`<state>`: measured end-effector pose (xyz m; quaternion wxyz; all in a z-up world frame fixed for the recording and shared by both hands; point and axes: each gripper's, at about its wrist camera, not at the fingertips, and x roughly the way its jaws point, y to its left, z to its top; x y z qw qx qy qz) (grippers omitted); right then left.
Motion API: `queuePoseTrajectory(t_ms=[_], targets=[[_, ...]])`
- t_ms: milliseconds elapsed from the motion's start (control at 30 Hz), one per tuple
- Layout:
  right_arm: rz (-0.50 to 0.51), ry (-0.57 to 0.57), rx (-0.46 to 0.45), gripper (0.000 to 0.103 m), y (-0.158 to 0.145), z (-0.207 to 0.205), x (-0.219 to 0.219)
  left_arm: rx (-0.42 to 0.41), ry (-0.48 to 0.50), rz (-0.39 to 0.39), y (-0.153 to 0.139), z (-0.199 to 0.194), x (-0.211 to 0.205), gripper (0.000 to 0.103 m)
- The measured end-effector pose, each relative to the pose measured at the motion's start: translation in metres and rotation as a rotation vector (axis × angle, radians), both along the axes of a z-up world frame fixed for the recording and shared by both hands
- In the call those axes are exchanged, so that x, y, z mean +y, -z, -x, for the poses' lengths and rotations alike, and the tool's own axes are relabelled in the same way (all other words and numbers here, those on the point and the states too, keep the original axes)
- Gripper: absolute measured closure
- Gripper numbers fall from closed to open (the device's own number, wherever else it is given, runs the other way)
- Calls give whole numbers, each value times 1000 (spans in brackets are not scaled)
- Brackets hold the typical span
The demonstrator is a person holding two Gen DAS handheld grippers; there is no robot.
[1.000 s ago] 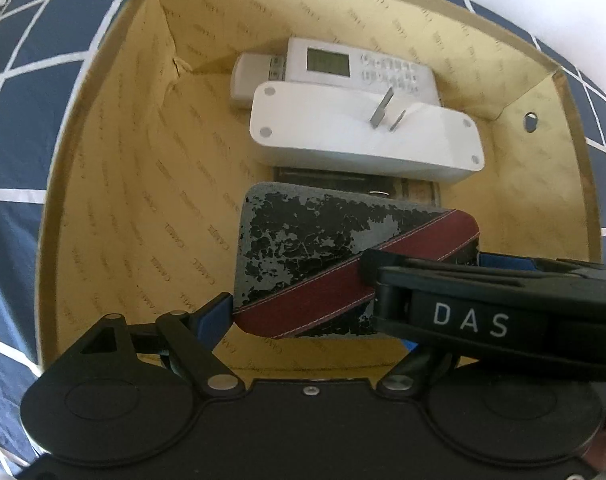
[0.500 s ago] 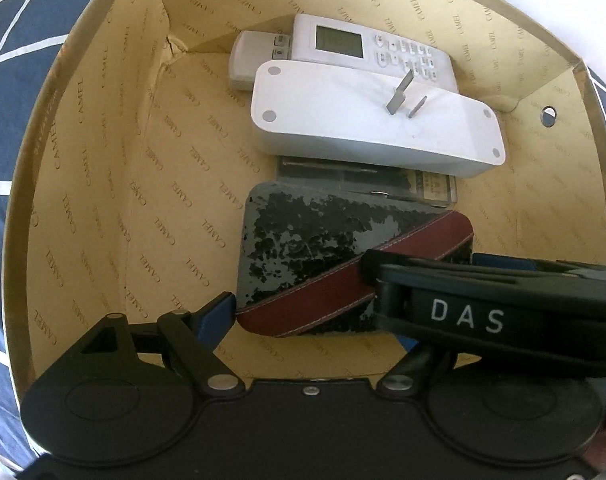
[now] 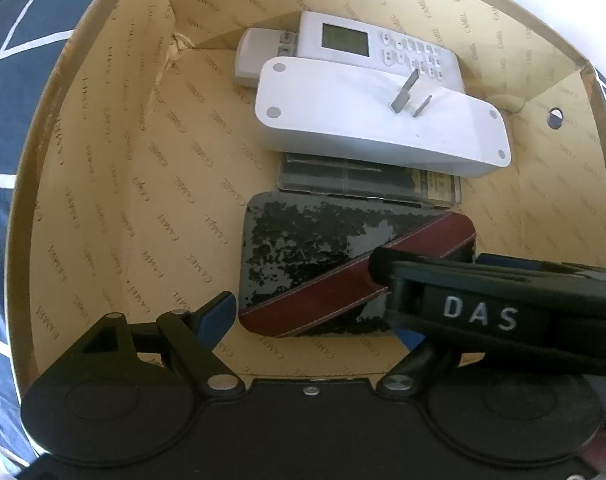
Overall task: Organize objects
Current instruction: 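Lower the phone case into the box and open the right gripper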
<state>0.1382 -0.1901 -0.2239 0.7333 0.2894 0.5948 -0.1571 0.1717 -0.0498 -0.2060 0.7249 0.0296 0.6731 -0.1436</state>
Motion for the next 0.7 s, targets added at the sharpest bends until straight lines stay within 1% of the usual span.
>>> queuePoseTrajectory(t_ms=[67,233,333,567,633,700], targets=[[-3,1,-8,17,-2,1,-1,-4,-1,1,-2,-1,-1,20],[-5,-9,-36,16,-12,1,-1,-47,-5,-17,-22,3,4,12],[-15,-18,-64,16,-23,3,-2,-67,-15,-13,-38,5,4,12],[-18,-45,-133,15,-62,11,-7,-137,-22,-32,-70,18,-18,6],[-14,-46,-153,14,-76,21,-12,-152,-15,-35,-77,26,-24,5],[7,-51,-171,11,-89,31,-17,-162,-13,-40,-86,34,-28,5]])
